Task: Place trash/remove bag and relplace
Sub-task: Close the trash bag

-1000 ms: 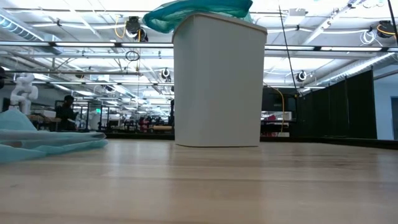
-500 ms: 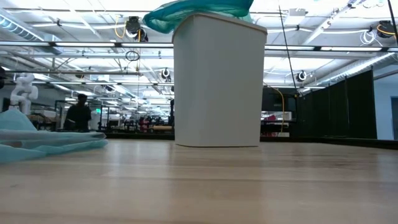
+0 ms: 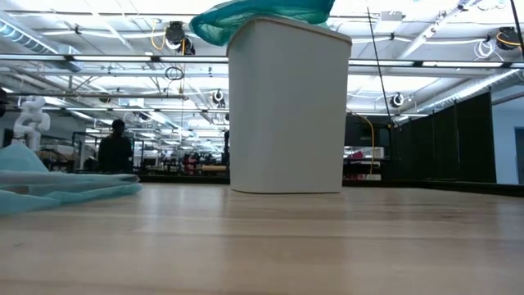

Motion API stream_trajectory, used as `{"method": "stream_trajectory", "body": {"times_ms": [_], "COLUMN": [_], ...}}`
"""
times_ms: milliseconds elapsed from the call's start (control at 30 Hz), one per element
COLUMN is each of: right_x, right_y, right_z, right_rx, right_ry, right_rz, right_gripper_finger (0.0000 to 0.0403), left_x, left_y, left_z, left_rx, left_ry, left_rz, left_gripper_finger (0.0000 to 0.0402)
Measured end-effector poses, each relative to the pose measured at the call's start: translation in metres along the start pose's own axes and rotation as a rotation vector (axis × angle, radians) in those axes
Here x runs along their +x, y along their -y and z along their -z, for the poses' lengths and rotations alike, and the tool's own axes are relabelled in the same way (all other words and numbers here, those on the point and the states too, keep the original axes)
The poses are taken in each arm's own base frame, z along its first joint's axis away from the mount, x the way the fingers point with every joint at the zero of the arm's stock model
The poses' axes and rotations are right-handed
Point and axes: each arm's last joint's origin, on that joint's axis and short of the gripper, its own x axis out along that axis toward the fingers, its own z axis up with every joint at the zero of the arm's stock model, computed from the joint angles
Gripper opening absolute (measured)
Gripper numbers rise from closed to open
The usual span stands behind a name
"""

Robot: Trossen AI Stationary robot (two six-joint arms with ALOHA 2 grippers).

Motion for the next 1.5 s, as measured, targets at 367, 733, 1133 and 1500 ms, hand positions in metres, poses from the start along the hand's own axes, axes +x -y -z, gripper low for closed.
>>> {"method": "stream_trajectory", "body": {"times_ms": [367,733,1133,1500], "right_x": [-0.014,0.002,0.069,0.099], "right_y": [0.043,0.073,0.060,0.023], "right_z": [0.014,0.061,0.108,0.113], "right_rx": [-0.065,-0.046,0.056,0.024], "right_ry": [-0.163,-0.225,-0.195,-0.163], "right_rz": [0.127,-0.351,-0.705,-0.786], "right_gripper_finger": [0.0134,0.0187,0.0187,0.0098], "left_x": [-0.012,-0.028,-0.028,-0.029], "left_y": [0.000,0.001,0.005,0.007], "left_z": [-0.009,-0.026,-0.025,-0.021], "left_rx": [-0.003,-0.027,-0.051,-0.037], "left_ry": [-0.022,0.029,0.032,-0.011], "left_rz": [0.020,0.128,0.215,0.225], "left_gripper_finger": [0.0001,0.0000,0.0000,0.0000]}}
